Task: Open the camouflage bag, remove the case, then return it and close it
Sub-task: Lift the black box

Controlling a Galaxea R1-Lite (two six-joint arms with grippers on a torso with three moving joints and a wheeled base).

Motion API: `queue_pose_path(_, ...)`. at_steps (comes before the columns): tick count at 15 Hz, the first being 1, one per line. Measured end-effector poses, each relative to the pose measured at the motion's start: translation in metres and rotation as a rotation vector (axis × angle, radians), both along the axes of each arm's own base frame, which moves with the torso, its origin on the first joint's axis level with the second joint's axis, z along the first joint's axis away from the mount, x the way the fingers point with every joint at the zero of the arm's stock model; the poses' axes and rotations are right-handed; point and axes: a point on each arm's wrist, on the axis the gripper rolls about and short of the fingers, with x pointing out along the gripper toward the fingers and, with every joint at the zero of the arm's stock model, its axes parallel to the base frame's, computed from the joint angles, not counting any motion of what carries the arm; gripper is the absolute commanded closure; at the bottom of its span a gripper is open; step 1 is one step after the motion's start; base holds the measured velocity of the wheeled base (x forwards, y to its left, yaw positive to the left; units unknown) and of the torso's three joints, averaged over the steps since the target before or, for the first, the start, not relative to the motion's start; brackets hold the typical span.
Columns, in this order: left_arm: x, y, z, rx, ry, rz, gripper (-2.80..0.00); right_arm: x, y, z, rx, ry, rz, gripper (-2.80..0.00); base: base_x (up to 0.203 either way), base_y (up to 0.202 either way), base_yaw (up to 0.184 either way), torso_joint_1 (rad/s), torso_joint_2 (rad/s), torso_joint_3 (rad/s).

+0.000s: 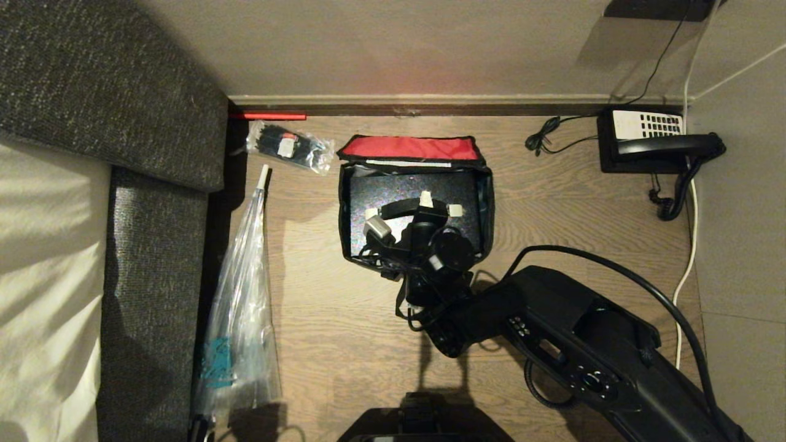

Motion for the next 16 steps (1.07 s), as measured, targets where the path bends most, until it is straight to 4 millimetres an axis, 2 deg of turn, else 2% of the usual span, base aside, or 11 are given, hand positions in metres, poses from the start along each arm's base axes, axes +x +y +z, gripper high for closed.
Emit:
queue_pose_path(7,0.0,0.0,0.0,0.0,0.0,0.0,0.0,-0.014,0.003,0.014,-0.005,0.006,0.025,0.0,0.0,0.0,0.0,0.0,0.0,0.0)
queue_pose_path(16,0.0,0.0,0.0,0.0,0.0,0.0,0.0,-0.029,0.007,0.043,0.04,-0.032,0.042,0.0,0.0,0.0,0.0,0.0,0.0,0.0)
